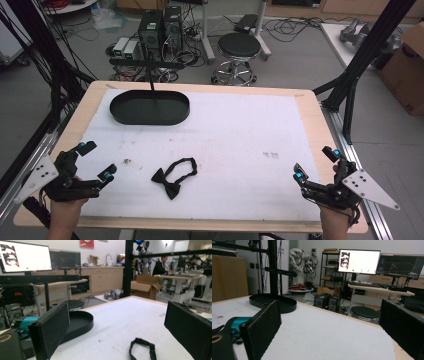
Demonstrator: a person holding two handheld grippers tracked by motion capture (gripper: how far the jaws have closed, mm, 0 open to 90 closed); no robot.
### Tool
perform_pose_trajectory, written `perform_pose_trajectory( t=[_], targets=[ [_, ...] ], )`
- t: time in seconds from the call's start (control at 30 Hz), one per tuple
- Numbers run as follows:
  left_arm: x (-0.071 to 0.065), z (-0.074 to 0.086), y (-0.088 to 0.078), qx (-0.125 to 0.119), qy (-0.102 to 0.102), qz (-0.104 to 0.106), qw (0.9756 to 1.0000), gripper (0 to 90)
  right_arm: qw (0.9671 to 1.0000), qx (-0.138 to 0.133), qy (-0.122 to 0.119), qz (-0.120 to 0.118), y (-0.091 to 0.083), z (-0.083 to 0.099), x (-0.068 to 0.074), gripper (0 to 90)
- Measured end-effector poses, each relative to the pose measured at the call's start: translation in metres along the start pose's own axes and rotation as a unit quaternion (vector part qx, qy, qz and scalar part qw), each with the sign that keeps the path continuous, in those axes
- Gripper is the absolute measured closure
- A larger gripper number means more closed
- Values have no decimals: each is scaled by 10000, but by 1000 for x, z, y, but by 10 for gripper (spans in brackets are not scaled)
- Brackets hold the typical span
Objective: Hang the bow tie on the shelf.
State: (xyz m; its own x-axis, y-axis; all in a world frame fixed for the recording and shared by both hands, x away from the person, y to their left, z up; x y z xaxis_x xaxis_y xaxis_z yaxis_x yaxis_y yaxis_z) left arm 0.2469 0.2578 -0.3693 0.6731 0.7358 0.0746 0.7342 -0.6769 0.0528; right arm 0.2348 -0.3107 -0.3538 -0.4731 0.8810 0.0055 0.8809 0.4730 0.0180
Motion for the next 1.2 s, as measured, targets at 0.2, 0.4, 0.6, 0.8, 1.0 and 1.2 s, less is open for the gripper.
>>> perform_pose_trajectory(
  t=[0.2, 0.4, 0.6, 0.8, 1.0, 1.2],
  targets=[
    [-8, 16, 15, 332, -121, 258, 9990, 65, 10000, 21, 25, -13, 0, 1, 0, 38],
    [-19, 40, 36, 959, -280, 349, 9944, 65, 10000, 14, 12, -13, -1, 1, 0, 37],
    [-38, 61, 55, 1561, -161, 389, 9868, 91, 10000, -13, 15, -2, -2, 0, -1, 38],
    [-51, 76, 67, 2025, -189, 640, 9770, 130, 10000, -5, 32, -1, -3, 0, -1, 37],
    [-56, 90, 76, 2405, -318, 831, 9666, 142, 10000, -10, 30, -5, -2, 0, -1, 37],
    [-68, 97, 84, 2643, -152, 1071, 9583, 189, 10000, 5, -3, -33, -1, 0, 1, 37]
  ],
)
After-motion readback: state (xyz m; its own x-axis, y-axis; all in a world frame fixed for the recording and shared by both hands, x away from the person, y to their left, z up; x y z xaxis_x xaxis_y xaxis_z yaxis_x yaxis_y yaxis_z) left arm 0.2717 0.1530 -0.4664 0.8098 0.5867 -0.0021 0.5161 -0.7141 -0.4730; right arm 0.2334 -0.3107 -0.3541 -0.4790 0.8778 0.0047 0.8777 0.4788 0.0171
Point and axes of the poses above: each handheld gripper's, and its own axes: y roughly forward along the jaws, z roughly out of its underside, x roughly to its left, the point moved 4 cm from there along y, roughly forward along the jaws, and after that the axes turned 4 degrees about y, right-handed, at the moved point
